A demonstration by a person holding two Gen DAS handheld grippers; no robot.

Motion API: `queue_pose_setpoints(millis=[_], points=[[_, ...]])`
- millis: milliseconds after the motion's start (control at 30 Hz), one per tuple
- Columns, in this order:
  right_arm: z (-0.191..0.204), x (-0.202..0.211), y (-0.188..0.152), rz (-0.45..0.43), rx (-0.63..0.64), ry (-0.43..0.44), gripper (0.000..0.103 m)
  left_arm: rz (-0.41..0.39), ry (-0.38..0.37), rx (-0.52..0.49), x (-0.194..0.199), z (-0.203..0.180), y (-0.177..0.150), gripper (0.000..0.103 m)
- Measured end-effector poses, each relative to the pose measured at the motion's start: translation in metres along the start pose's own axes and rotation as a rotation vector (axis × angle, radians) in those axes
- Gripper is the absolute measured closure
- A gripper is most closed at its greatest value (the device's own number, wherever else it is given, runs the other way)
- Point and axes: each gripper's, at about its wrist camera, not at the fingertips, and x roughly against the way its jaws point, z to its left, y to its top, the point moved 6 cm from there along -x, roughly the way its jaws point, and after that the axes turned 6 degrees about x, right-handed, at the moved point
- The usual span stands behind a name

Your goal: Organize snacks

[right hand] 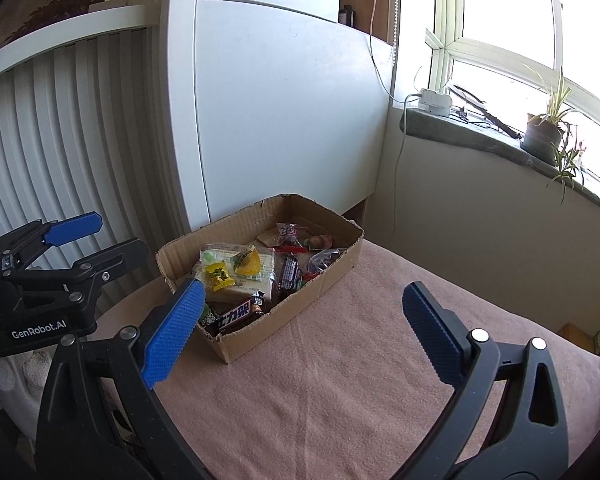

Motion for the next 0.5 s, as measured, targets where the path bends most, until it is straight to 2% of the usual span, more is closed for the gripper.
queue_pose_setpoints(millis=[500], points=[[-0.0031, -0.002, -0.0033, 0.009, -0.017, 0.005, 0.002, -0.008, 0.007, 0.0, 0.0033, -0.0002, -0.0005, 0.022]])
